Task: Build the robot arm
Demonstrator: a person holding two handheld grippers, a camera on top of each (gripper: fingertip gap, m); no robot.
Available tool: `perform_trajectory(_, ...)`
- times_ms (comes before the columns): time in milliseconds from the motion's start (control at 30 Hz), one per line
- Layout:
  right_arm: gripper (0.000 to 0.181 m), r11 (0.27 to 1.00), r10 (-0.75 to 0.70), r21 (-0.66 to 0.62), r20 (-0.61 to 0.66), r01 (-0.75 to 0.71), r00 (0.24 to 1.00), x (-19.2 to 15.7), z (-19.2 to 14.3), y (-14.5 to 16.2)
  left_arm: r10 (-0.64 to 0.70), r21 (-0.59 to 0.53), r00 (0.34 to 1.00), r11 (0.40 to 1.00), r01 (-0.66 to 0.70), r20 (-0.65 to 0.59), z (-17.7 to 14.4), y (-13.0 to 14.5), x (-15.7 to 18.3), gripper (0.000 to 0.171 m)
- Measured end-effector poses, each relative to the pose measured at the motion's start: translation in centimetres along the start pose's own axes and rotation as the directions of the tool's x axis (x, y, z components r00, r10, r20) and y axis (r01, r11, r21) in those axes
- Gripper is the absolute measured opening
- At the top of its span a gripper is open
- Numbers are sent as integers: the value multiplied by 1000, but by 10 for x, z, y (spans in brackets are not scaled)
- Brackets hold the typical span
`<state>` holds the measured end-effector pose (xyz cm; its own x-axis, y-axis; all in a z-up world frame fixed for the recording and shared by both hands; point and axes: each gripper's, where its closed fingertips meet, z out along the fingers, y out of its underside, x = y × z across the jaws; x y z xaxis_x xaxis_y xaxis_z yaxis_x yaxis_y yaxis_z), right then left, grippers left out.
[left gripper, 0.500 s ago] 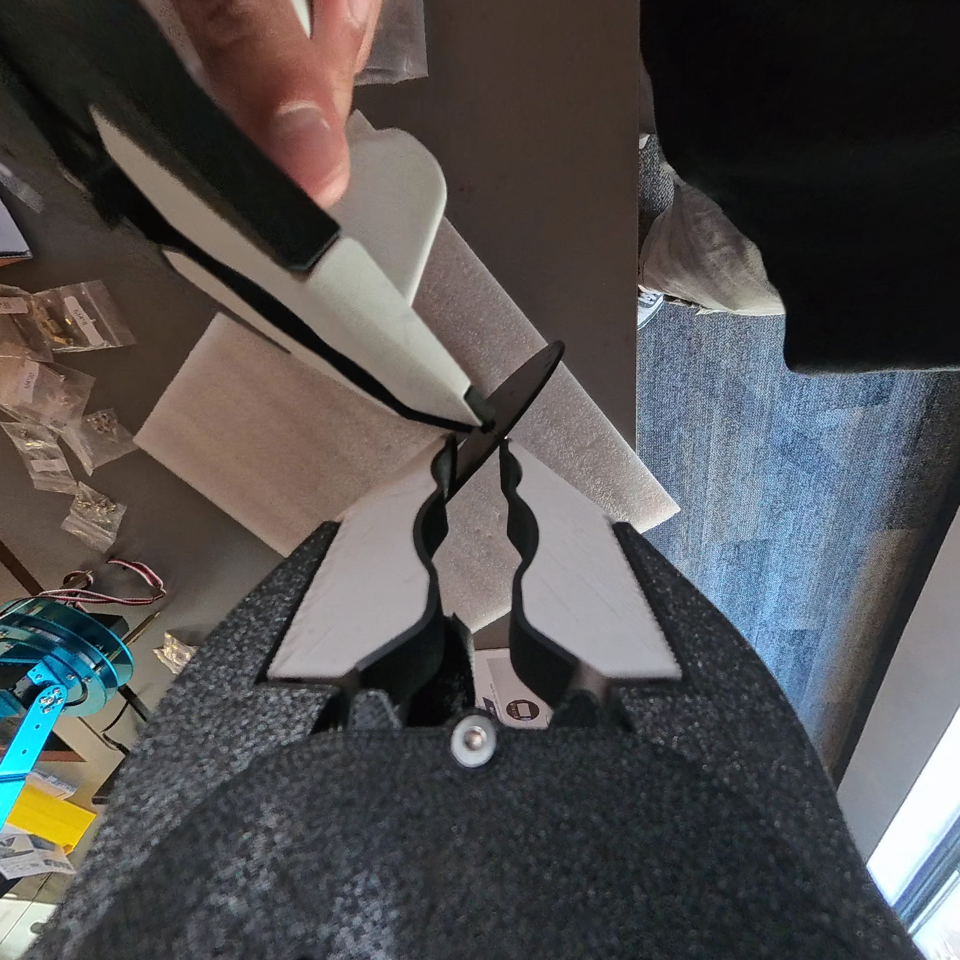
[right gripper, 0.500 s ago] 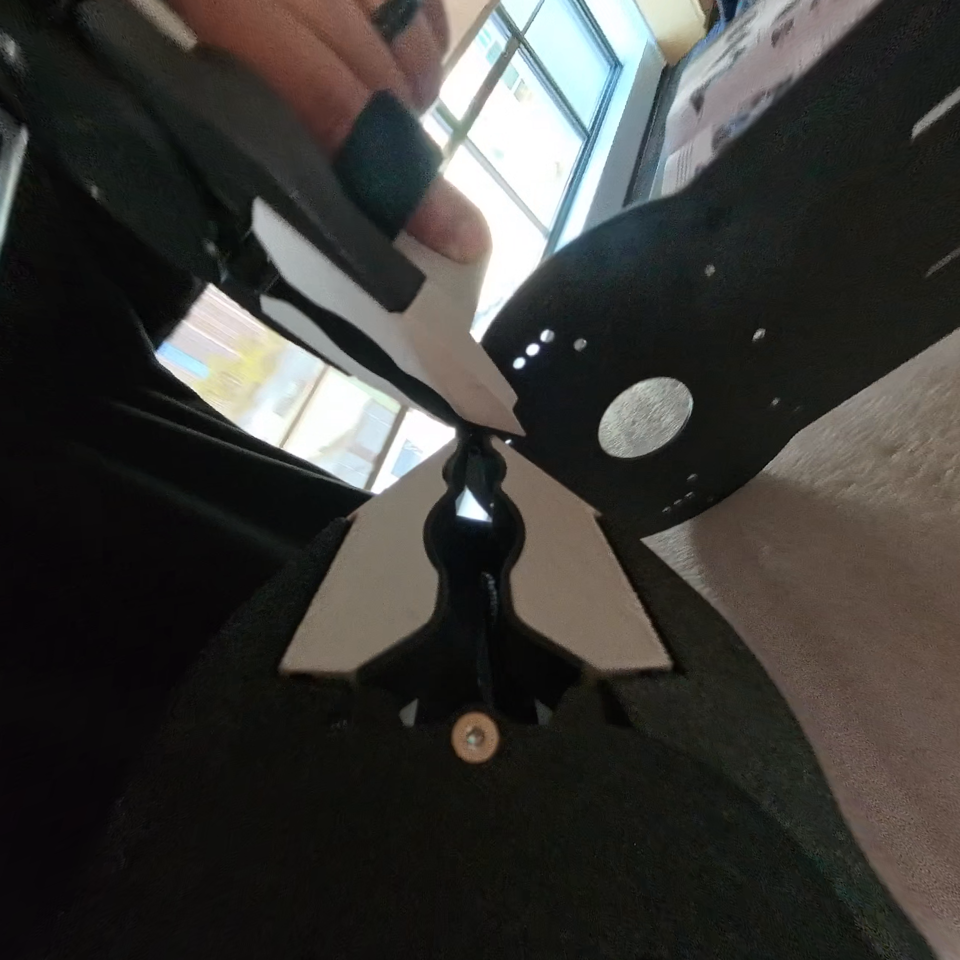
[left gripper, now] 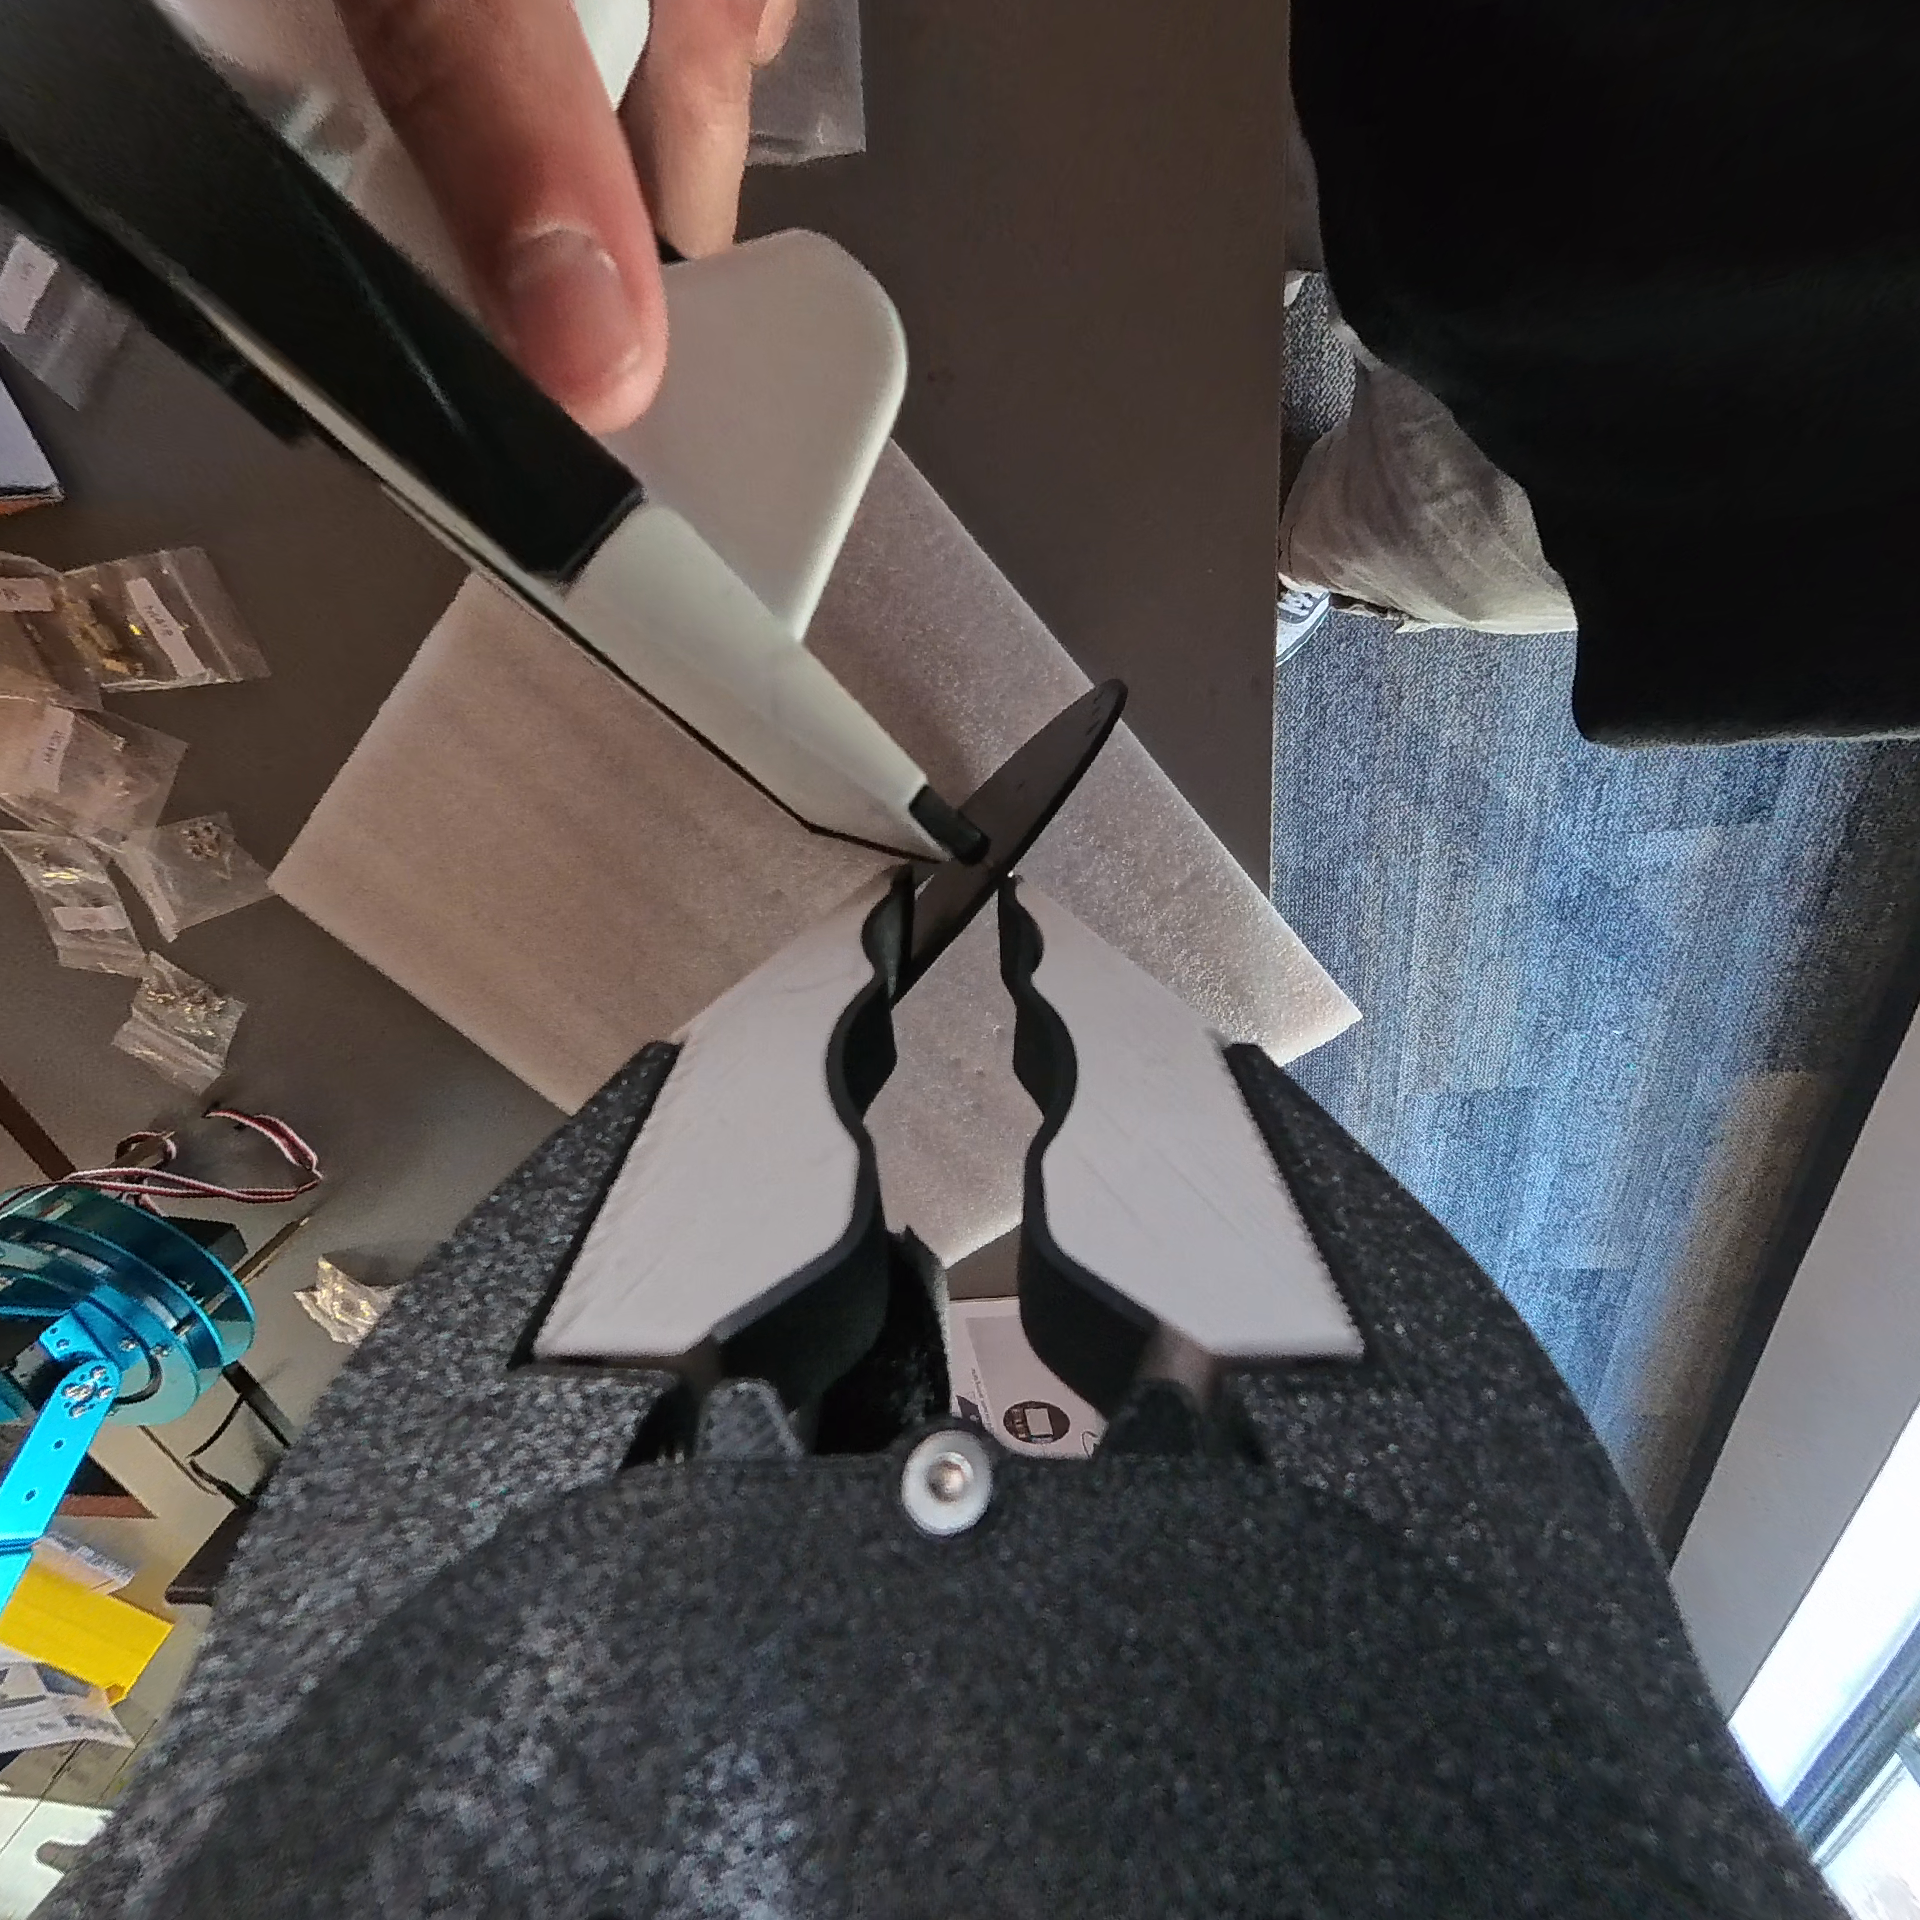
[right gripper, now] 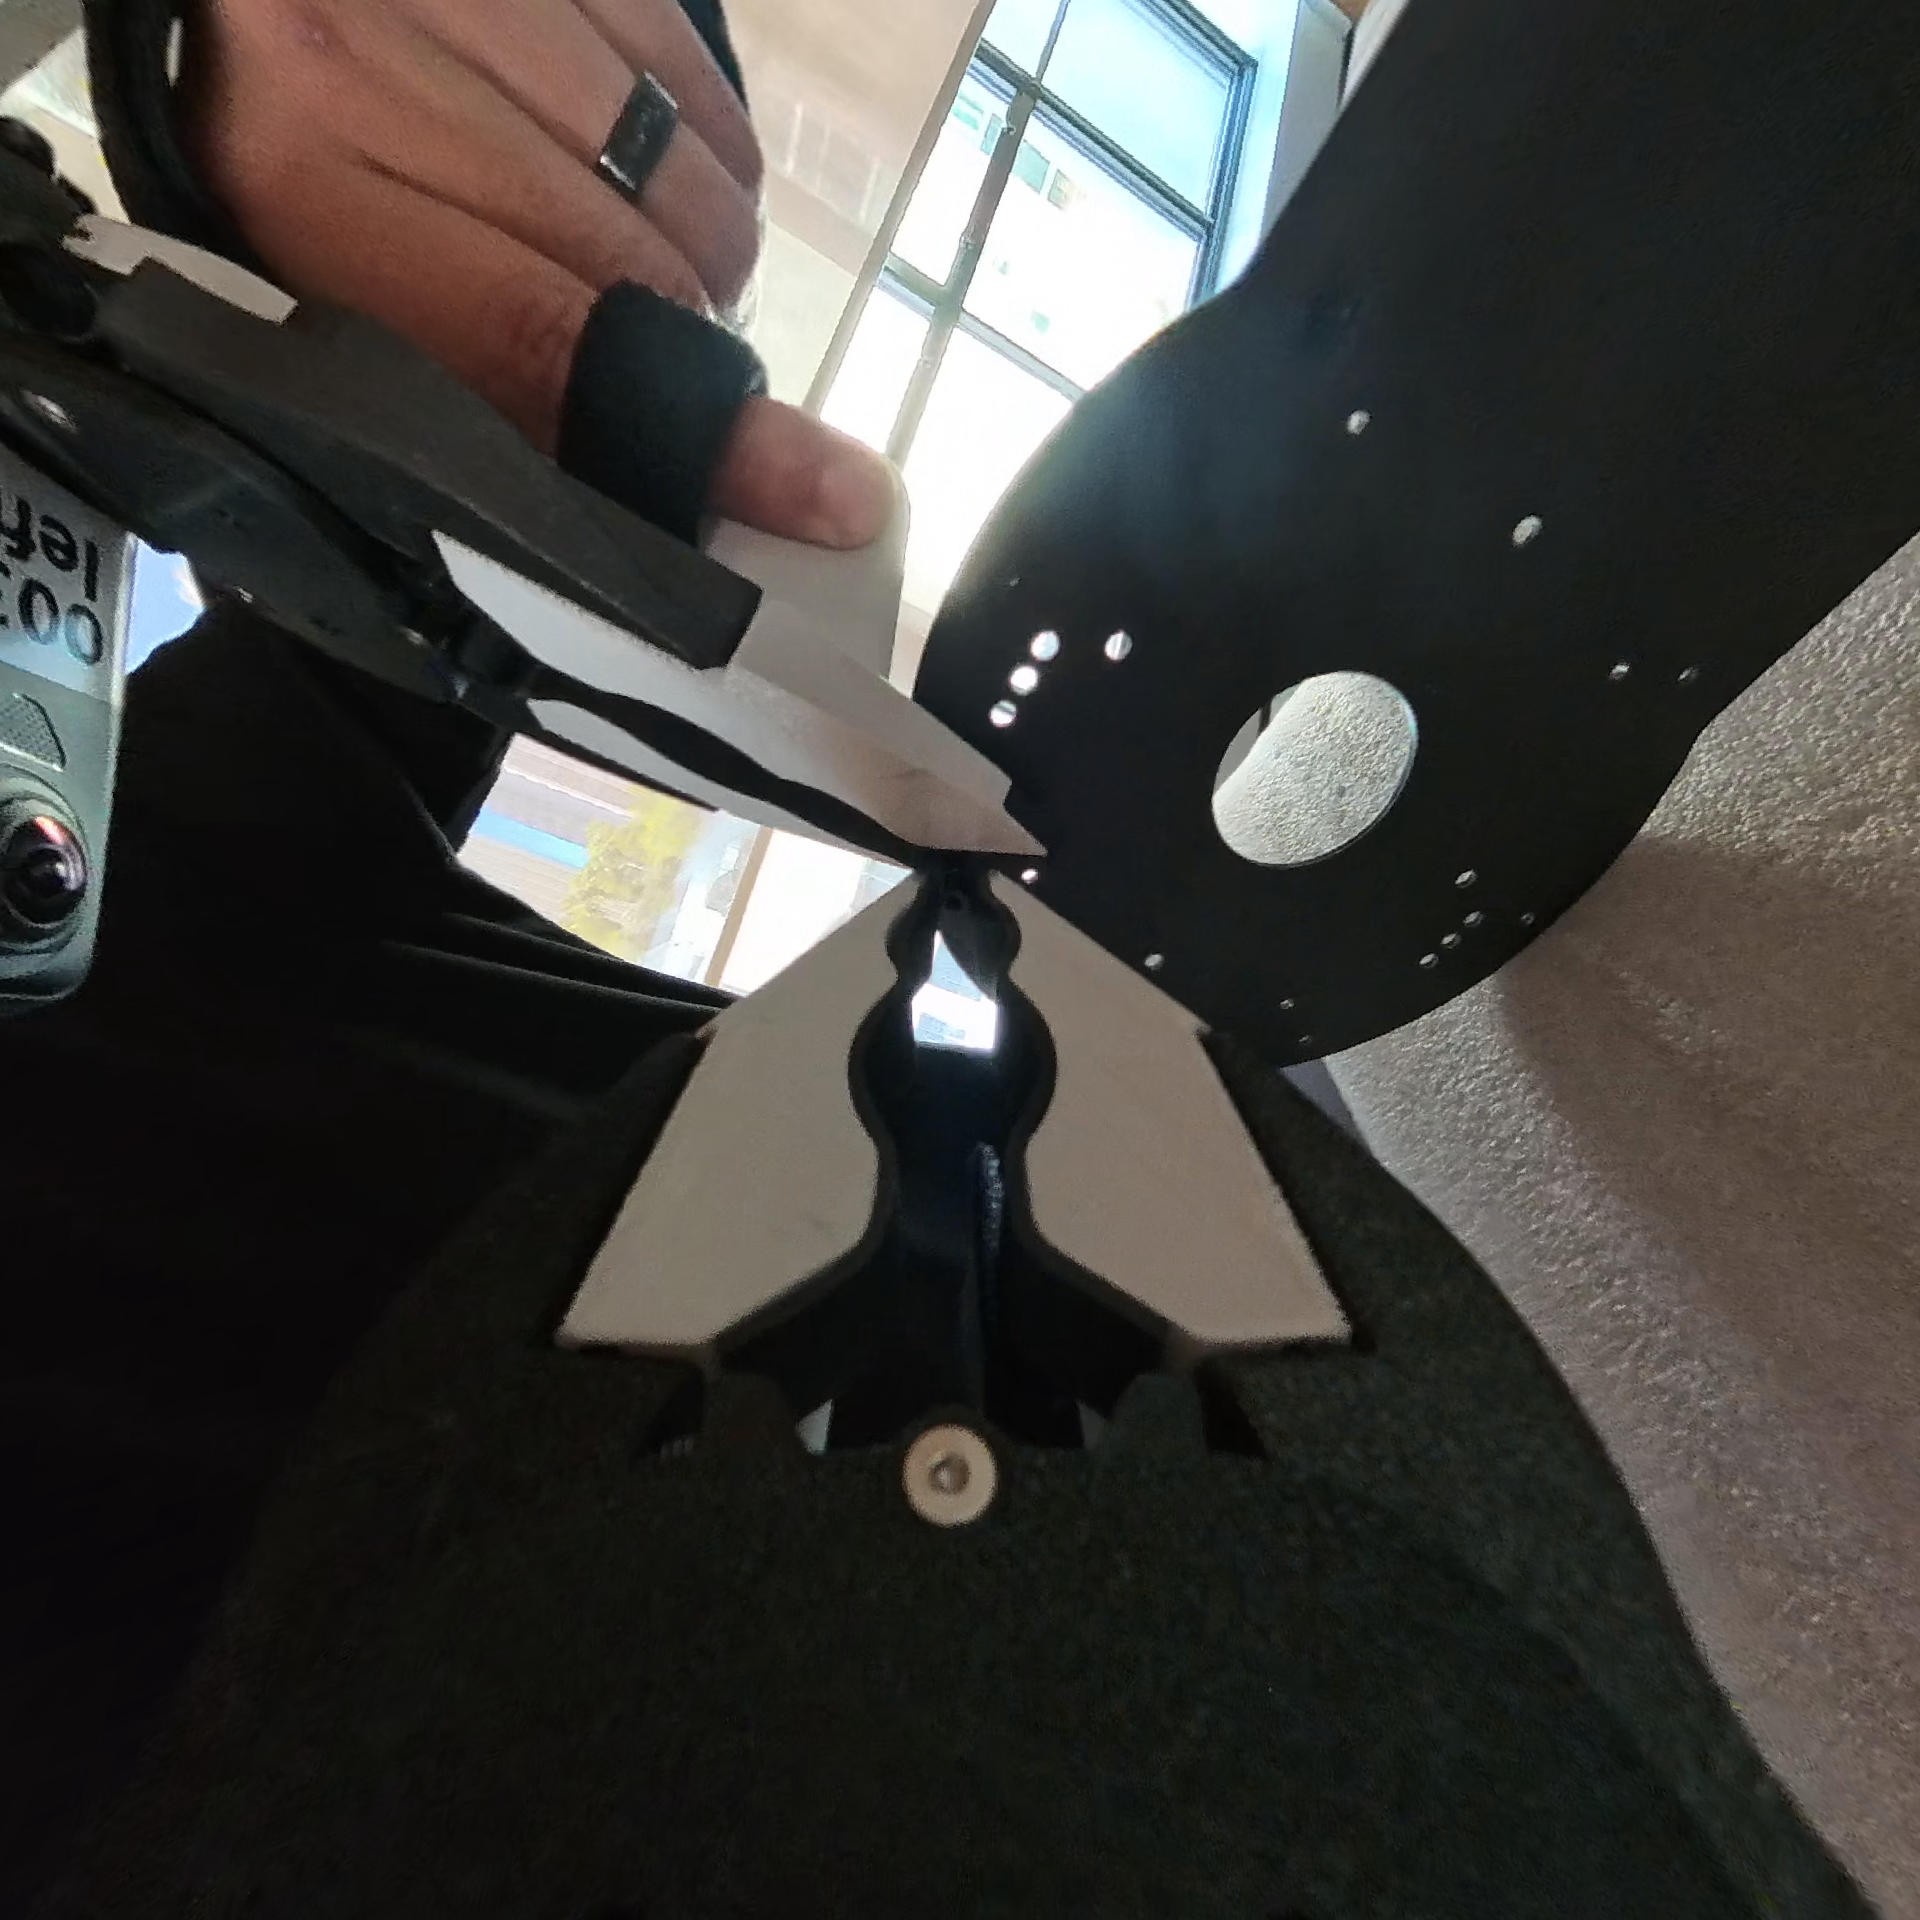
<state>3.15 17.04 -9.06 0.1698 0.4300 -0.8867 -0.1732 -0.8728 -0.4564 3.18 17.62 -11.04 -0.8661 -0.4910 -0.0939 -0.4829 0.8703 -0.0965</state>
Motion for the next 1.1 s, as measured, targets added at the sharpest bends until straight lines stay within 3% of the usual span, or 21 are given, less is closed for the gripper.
perform_trajectory(233,17,990,-134,36,-53,136,989,-4,-7,-4,-2,6,1000,1000,2,2,0,-1,-1,16)
perform_trajectory(300,22,957,-276,34,-198,288,940,7,-15,-4,-6,9,1000,1000,6,-3,0,-1,-1,16)
perform_trajectory(333,23,910,-392,25,-273,414,879,8,-20,-4,-10,11,1000,1000,10,-7,0,-1,-1,16)
perform_trajectory(367,29,830,-523,10,-336,558,784,3,-23,-4,-14,12,1000,1000,14,-12,0,-1,-1,15)
perform_trajectory(400,36,708,-656,-31,-398,705,641,-4,-24,-1,-16,14,1000,1000,16,-17,0,-1,0,15)
perform_trajectory(467,51,443,-815,-212,-501,871,293,-11,-22,12,-18,16,1000,1000,18,-23,0,-1,-1,15)
perform_trajectory(533,54,247,-820,-402,-571,882,-31,-13,-20,21,-13,17,1000,1000,14,-25,1,-2,-2,16)
perform_trajectory(567,52,160,-809,-479,-565,863,-164,-16,-16,25,-10,17,1000,1000,11,-24,1,-3,-2,16)
perform_trajectory(600,53,114,-808,-548,-537,828,-244,-15,-11,30,-7,16,1000,1000,7,-23,1,-3,-3,16)
perform_trajectory(667,64,113,-827,-625,-490,773,-276,-7,1,38,0,17,1000,1000,1,-20,1,-4,-4,16)
perform_trajectory(767,67,85,-818,-674,-467,734,-335,-1,6,34,4,22,1000,1000,-4,-15,1,-5,-5,16)
perform_trajectory(1100,71,105,-854,-746,-406,657,-324,14,9,28,14,27,1000,1000,-14,-8,1,-3,-2,16)
